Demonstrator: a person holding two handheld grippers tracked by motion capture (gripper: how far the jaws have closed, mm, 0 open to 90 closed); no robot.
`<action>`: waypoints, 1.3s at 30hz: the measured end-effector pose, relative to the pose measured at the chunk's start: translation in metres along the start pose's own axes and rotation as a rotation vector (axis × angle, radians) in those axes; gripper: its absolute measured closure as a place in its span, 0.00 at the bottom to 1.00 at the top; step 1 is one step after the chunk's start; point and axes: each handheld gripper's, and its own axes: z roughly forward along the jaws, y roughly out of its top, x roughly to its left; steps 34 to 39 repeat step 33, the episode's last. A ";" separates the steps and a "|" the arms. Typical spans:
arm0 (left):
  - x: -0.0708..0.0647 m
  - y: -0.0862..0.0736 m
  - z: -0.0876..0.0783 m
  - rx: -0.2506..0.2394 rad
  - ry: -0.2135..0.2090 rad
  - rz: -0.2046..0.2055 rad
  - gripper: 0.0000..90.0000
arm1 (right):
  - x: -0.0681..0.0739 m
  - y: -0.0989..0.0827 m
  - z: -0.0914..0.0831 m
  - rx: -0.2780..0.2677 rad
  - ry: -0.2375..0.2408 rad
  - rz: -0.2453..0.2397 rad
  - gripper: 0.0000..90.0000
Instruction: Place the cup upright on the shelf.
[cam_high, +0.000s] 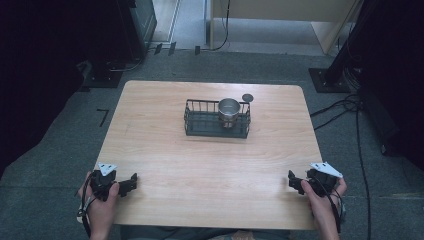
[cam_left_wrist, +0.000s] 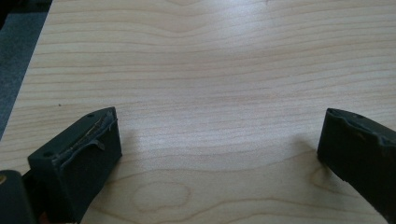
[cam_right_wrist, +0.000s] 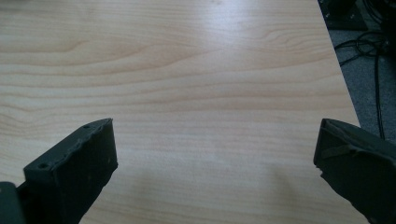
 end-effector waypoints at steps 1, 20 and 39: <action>0.000 0.000 0.000 -0.001 0.000 -0.002 0.00 | -0.002 -0.004 0.000 0.010 -0.004 -0.003 0.00; 0.000 0.000 0.000 -0.001 0.000 -0.001 0.00 | -0.013 -0.023 -0.005 0.045 -0.018 0.020 0.00; 0.000 0.000 0.000 -0.001 0.000 -0.001 0.00 | -0.013 -0.023 -0.005 0.044 -0.019 0.020 0.00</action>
